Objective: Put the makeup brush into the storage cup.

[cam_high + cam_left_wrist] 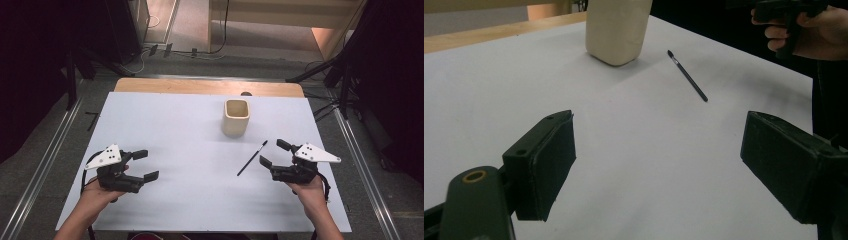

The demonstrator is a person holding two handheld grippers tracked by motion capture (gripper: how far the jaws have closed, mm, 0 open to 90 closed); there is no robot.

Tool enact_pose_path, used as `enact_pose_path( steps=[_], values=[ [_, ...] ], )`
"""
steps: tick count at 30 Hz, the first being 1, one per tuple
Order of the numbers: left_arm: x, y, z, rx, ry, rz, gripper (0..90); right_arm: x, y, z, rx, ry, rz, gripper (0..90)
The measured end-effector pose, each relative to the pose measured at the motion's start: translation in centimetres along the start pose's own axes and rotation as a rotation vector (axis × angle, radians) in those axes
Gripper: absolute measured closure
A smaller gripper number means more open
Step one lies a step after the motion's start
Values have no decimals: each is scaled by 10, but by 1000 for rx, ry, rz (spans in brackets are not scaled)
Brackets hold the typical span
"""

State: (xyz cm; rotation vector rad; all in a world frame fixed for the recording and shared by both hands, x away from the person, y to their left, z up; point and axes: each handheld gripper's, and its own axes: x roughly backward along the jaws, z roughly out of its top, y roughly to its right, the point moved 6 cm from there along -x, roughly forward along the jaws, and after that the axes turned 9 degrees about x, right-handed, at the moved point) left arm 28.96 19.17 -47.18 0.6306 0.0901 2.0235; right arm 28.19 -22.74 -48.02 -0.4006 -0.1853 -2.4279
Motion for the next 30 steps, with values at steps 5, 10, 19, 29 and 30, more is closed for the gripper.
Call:
enact_pose_path(
  steps=[5,10,19,29,30],
  values=[
    [0,0,0,-1,0,-1,147,-8,6,-1,-2,-9,-13,144],
    [0,0,0,3,-1,-3,147,-15,10,-1,-4,-14,-28,148],
    [0,0,0,2,-1,-3,147,-27,16,1,0,-18,-43,149],
    [-1,0,0,1,-5,-4,147,-40,19,9,4,-10,-50,159],
    [-1,0,0,2,-6,-4,147,-40,19,9,4,-10,-50,159]
  ],
)
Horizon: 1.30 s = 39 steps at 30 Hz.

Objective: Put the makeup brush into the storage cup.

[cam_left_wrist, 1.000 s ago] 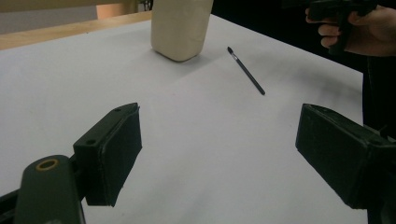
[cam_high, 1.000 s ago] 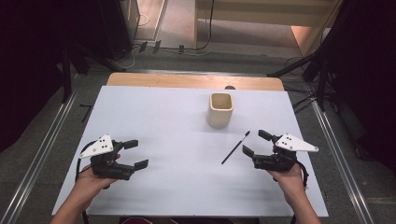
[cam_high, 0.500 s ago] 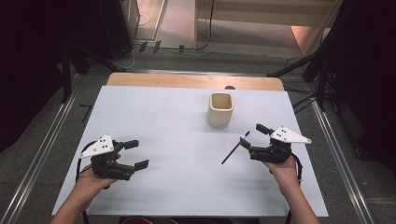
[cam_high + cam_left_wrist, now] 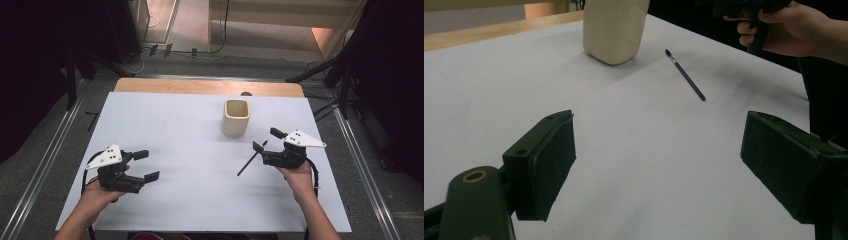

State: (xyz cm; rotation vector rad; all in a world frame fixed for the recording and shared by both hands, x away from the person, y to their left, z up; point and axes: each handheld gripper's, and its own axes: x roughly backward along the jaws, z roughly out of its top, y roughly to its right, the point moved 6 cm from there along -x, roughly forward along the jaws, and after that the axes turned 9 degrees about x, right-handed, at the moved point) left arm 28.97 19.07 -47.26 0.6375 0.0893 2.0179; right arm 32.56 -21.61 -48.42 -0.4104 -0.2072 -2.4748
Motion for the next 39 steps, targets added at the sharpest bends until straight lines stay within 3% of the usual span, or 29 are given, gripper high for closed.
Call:
enact_pose_path(
  steps=[10,19,30,34,39],
  values=[
    [0,0,0,0,-2,0,147,-16,3,17,-9,52,-4,159],
    [0,-1,-1,4,-2,-1,147,-22,2,17,4,40,3,159],
    [-1,-1,0,7,-5,-1,147,-34,6,21,-21,68,5,161],
    [0,-2,0,7,1,-2,147,-36,6,18,2,31,14,161],
    [0,-2,0,8,-3,-1,147,-36,1,23,14,-62,70,159]
  ],
)
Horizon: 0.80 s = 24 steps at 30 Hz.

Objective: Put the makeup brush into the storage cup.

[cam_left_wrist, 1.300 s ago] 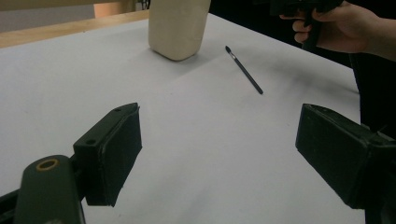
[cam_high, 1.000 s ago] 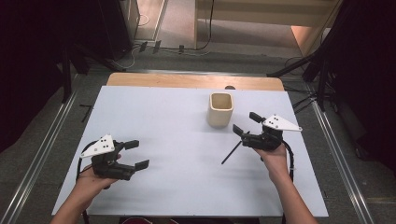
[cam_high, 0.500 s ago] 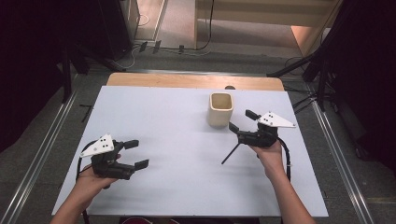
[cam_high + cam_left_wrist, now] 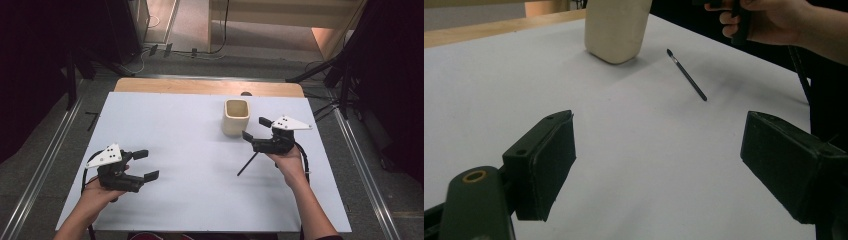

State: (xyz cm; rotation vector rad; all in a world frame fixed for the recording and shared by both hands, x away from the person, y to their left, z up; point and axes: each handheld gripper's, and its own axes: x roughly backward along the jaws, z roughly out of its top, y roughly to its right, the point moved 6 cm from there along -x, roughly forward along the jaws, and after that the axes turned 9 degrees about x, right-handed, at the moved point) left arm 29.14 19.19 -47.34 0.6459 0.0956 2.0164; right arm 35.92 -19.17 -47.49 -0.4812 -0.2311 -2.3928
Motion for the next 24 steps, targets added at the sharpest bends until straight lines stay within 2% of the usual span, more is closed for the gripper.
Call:
enact_pose_path(
  steps=[2,4,7,8,9,14,17,18,19,24],
  values=[
    [0,0,0,0,-4,0,147,-1,-3,0,27,-62,12,154],
    [0,1,0,1,-4,-2,147,0,-4,1,51,-98,21,154],
    [1,1,0,2,3,-1,147,0,-3,2,39,-135,53,154],
    [1,1,0,4,-1,4,147,0,-1,3,44,-173,65,153],
    [1,1,0,5,0,4,147,0,-1,3,44,-173,65,153],
    [2,-1,-1,10,-1,5,147,3,1,4,63,-257,84,150],
    [2,-1,-1,11,0,8,147,4,3,6,53,-298,79,148],
    [2,-1,-1,11,-1,7,147,4,4,6,49,-330,86,148],
    [2,-1,-1,12,0,8,147,4,4,6,49,-330,86,148],
    [0,-1,-3,5,-13,5,147,3,2,3,75,-403,115,148]
  ],
)
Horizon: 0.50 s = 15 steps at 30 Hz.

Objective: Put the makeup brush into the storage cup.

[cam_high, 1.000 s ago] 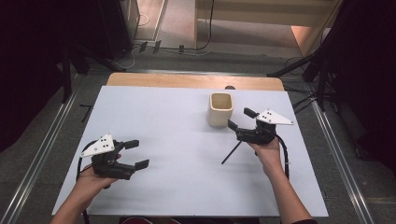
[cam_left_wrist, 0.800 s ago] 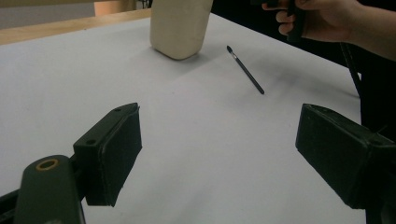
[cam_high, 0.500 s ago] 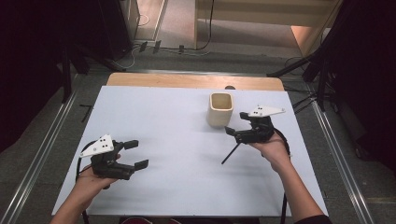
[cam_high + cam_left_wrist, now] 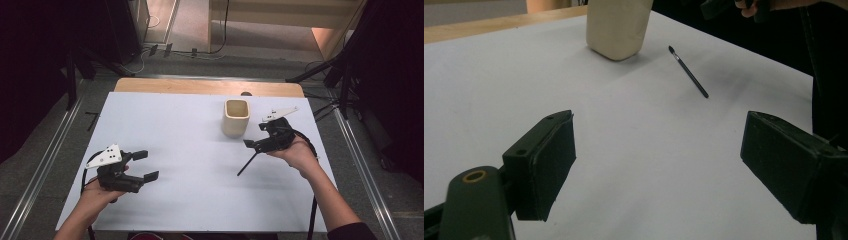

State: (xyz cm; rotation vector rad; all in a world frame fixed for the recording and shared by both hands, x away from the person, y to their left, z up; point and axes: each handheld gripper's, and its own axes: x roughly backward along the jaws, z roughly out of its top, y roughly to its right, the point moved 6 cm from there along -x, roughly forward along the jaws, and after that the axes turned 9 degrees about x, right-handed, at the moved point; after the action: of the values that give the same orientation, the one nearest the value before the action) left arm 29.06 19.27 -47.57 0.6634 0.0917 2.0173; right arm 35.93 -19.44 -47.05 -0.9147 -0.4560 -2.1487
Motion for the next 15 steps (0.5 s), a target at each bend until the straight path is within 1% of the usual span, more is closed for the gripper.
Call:
enact_pose_path(
  steps=[2,3,5,6,8,11,12,13,15],
  values=[
    [0,0,0,1,-1,-1,147,-1,1,-1,13,-26,14,148],
    [0,0,0,2,0,-2,147,0,0,-2,3,-52,23,150],
    [0,0,0,2,-1,0,147,0,-2,-2,9,-90,73,152],
    [0,0,0,2,0,1,147,0,-3,-3,25,-110,88,153],
    [0,0,0,2,0,1,147,1,-3,-3,53,-153,81,155],
    [0,0,0,2,2,0,147,1,-2,-4,55,-210,94,155],
    [0,1,0,1,1,-2,147,0,-2,-5,65,-246,101,155],
    [0,0,0,-1,1,-2,147,0,-2,-5,65,-246,101,155],
    [0,1,0,-2,0,-1,147,0,-2,-5,83,-275,103,155]
  ],
)
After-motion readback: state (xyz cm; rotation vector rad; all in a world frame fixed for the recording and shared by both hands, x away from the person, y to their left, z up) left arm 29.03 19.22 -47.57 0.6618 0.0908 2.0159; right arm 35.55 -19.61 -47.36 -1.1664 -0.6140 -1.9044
